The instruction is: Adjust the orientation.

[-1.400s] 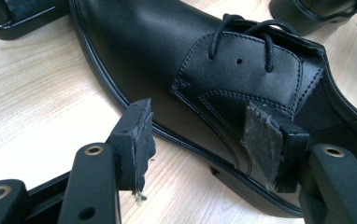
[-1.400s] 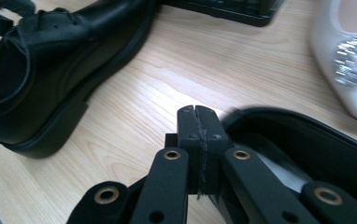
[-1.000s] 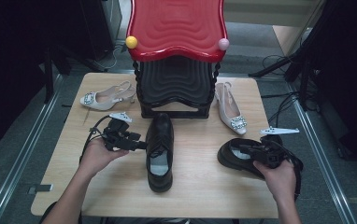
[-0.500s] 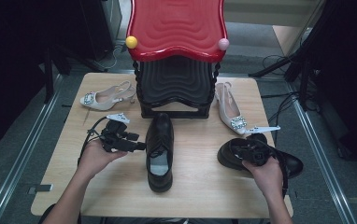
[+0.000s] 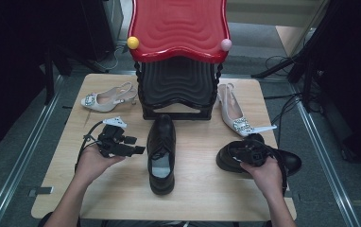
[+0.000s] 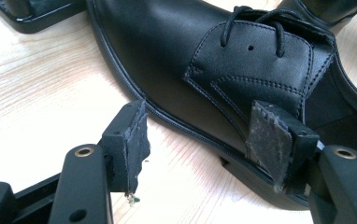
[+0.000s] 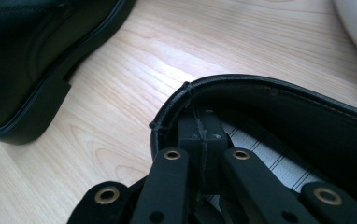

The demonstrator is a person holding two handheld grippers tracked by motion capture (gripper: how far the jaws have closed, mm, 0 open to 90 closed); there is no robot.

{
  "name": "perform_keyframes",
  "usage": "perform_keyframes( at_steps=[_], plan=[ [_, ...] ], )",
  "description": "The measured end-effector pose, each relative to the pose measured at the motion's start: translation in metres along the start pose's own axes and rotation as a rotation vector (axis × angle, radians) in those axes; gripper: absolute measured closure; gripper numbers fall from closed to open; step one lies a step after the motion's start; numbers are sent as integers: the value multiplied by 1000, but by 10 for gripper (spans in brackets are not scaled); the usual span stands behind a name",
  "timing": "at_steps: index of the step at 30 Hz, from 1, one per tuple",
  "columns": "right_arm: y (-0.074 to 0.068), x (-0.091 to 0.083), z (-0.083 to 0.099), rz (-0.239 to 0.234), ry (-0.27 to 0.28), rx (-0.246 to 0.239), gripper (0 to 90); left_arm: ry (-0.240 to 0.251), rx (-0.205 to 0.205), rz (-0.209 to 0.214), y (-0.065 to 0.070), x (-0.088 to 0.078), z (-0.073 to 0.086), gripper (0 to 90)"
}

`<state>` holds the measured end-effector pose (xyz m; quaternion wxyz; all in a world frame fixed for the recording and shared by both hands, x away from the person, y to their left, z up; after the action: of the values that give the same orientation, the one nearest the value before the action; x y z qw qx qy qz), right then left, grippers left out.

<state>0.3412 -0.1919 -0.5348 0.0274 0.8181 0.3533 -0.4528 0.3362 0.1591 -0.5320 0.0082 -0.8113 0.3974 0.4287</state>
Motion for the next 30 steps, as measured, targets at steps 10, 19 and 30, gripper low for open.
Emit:
perform_keyframes(
  at_steps=[10,19,30],
  plan=[
    [-29,15,-4,-72,-28,-63,900,8,-6,-5,-2,-3,4,378],
    [-53,27,-6,-127,-45,-112,900,6,-3,-9,-1,-2,5,378],
    [-88,40,-5,-199,-78,-166,900,5,-6,-4,-1,-2,6,378]
  ],
)
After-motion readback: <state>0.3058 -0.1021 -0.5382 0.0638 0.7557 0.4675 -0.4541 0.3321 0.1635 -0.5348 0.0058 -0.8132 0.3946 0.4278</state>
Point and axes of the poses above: each handheld gripper's, and its own axes: x roughly forward along the jaws, z roughly out of its underside, y roughly to its right, the point moved 8 cm from there along x, roughly forward along the jaws, and after that the axes turned 2 degrees about -x, right-handed, at the moved point
